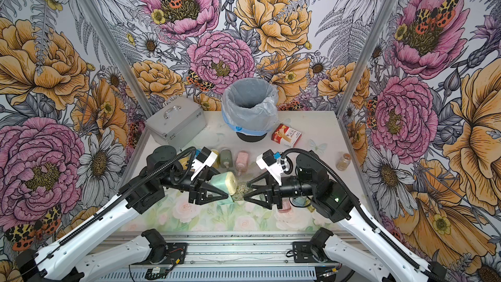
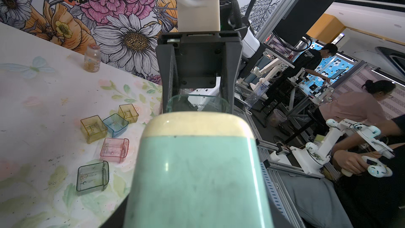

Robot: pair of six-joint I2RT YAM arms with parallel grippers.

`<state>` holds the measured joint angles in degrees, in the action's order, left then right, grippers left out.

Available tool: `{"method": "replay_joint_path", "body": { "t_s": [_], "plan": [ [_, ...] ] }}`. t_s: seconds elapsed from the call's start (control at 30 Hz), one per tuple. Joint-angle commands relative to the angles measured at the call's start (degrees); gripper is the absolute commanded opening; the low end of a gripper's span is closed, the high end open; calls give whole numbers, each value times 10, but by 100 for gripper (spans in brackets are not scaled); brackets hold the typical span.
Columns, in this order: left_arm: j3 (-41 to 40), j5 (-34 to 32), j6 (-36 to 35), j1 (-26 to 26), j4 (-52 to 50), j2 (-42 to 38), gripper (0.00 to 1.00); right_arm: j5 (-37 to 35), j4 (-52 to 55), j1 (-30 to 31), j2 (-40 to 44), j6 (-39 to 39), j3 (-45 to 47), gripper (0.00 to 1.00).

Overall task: Take out the pencil sharpener tray and clean the shavings
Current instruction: Open the container of the pencil sharpener.

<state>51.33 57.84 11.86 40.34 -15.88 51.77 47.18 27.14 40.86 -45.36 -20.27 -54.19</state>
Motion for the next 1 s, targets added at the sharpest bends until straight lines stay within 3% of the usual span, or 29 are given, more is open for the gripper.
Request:
{"method": "replay_joint_path", "body": {
  "t_s": [0.0,0.13,0.3,0.43,0.7,0.97],
  "plan": [
    [-4,-6,-3,-7,-3,-23,26,-23,-16,-6,5,1,-18,41],
    [-10,-36,-8,-25,-18,-43,30,-22,-16,-10,2,1,-24,41],
    [-13,-57,-2,-55,-18,-70,25,-19,-16,-12,-5,1,-34,41],
    [-8,-109,-3,-78,-38,-89,28,-18,-16,-17,-16,3,-47,41],
    [-20,-165,18,-142,-50,-127,25,-3,-17,-36,-70,16,-96,40],
    [-32,-219,19,-154,-49,-146,25,1,-17,-66,-138,26,-160,39]
  ]
}}
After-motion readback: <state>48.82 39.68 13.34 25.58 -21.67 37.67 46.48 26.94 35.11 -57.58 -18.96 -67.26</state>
